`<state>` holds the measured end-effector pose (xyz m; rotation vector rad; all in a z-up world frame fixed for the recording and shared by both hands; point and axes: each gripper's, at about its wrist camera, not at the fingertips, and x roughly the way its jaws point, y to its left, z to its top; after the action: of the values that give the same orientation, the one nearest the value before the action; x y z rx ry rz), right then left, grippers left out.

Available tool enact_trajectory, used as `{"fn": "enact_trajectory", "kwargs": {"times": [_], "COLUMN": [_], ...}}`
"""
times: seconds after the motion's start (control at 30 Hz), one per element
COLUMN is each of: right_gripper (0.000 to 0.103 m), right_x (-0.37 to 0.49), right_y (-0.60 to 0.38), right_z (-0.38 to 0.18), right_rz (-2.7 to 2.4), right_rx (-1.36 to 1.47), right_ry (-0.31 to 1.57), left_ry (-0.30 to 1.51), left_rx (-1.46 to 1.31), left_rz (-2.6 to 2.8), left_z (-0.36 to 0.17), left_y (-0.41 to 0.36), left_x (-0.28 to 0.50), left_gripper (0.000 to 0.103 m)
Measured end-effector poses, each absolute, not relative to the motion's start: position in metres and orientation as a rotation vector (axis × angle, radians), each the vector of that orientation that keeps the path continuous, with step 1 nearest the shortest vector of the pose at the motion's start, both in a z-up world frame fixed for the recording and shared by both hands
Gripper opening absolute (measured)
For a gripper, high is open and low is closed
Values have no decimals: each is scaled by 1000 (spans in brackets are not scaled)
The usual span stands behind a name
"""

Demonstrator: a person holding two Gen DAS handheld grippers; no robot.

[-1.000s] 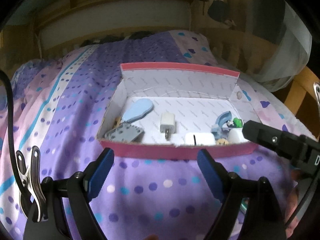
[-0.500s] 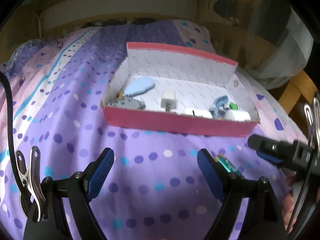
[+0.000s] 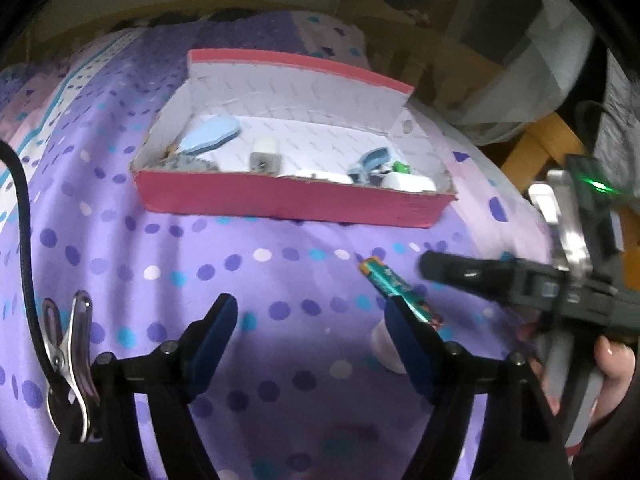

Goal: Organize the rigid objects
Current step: 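Grasp the white curved plastic piece with the left gripper while the right gripper grasps the teal lighter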

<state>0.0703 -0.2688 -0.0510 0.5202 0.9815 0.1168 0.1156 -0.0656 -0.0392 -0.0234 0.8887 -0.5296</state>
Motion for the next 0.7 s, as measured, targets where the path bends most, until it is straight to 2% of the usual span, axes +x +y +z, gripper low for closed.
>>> {"fn": "enact_trajectory", "kwargs": {"times": [0.17, 0.23, 0.4, 0.67, 0.7], "right_gripper": [91, 91, 91, 92, 92], "right_x": [79, 79, 84, 84, 84], "right_y": [-270, -274, -277, -274, -274], "right_z": [-63, -65, -68, -67, -67], "right_rz": [103, 104, 93, 84, 84], "right_rx": [549, 577, 611, 598, 600], "right_ry": [1037, 1039, 1054, 1064, 1063], "left_ry": [877, 896, 930, 878, 896], "left_rx": [89, 127, 225, 319, 341], "left_rz": [-570, -576, -577, -627, -615], "left_z": [-40, -46, -61, -60, -65], "left_y": [-89, -98, -126, -140, -143], "left_x": [107, 108, 114, 99, 100], "left_gripper": [68, 67, 57, 55, 44]}}
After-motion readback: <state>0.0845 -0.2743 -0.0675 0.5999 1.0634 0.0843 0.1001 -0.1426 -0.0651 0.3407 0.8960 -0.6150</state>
